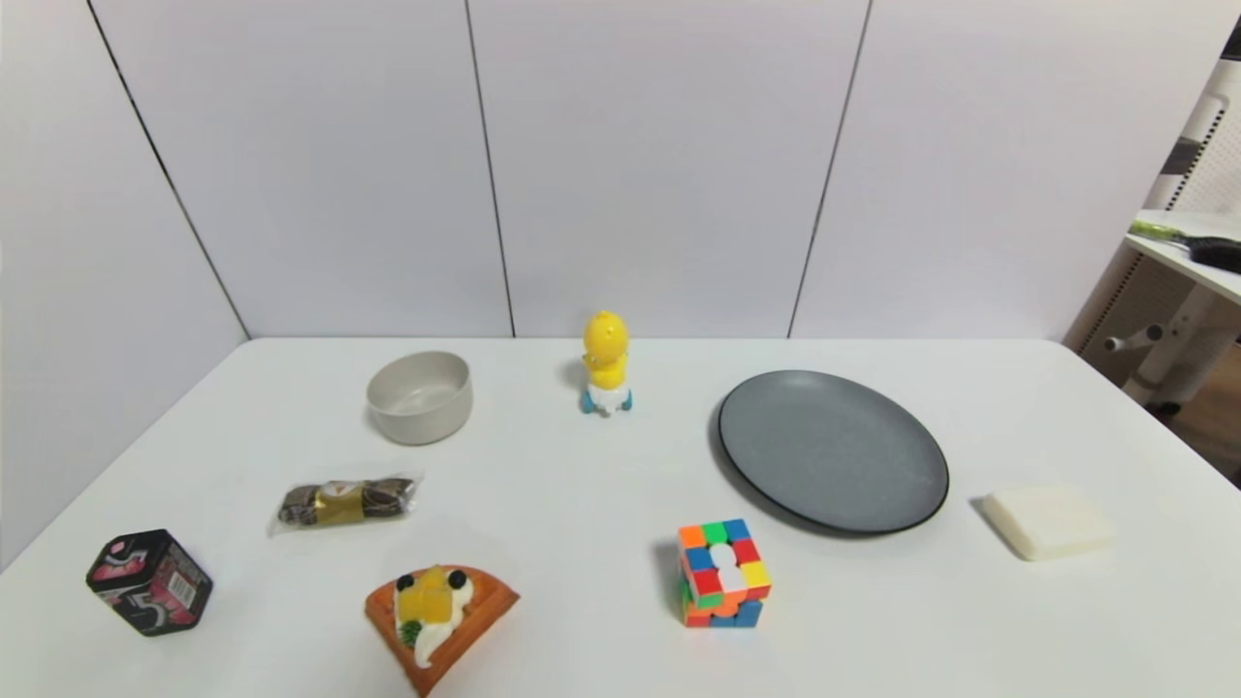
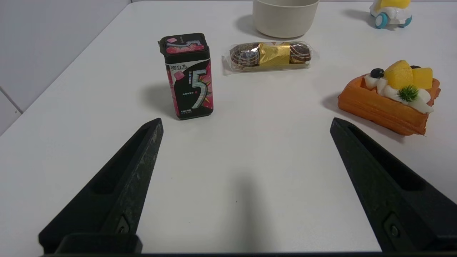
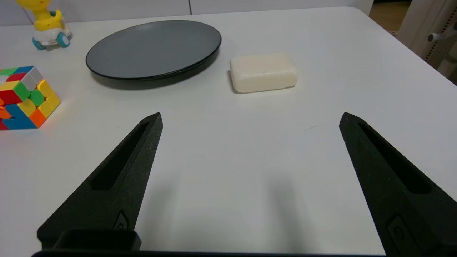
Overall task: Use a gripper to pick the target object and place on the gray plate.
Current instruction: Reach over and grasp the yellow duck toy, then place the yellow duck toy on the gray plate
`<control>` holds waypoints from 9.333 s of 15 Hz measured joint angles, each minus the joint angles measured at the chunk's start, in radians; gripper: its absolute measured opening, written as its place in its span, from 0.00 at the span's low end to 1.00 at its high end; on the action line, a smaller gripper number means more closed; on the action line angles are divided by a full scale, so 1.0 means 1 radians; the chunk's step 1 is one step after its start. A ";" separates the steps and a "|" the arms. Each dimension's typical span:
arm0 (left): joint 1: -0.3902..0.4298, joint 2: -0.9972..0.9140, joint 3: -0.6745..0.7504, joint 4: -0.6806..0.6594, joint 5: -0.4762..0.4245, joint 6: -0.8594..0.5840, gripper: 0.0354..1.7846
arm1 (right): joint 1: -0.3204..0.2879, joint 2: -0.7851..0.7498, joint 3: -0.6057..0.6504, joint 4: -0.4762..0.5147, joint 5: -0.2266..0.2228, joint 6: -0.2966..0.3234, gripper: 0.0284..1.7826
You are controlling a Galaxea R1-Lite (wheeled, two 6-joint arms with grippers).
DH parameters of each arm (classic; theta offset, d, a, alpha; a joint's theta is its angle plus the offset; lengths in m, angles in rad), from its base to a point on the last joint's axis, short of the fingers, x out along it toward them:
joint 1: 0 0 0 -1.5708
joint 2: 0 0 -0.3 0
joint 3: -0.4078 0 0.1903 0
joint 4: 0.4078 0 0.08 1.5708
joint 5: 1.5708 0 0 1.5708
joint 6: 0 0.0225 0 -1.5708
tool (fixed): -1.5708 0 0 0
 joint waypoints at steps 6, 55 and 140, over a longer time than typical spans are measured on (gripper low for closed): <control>0.000 0.000 0.000 0.000 0.000 -0.001 0.94 | 0.000 0.000 0.000 0.000 0.000 0.000 0.96; -0.756 1.722 -0.826 -0.561 0.091 0.060 0.94 | 0.000 0.000 0.000 0.000 0.000 0.000 0.96; -0.650 2.304 -1.257 -1.141 0.414 0.155 0.20 | 0.000 0.000 0.000 0.000 0.000 0.000 0.96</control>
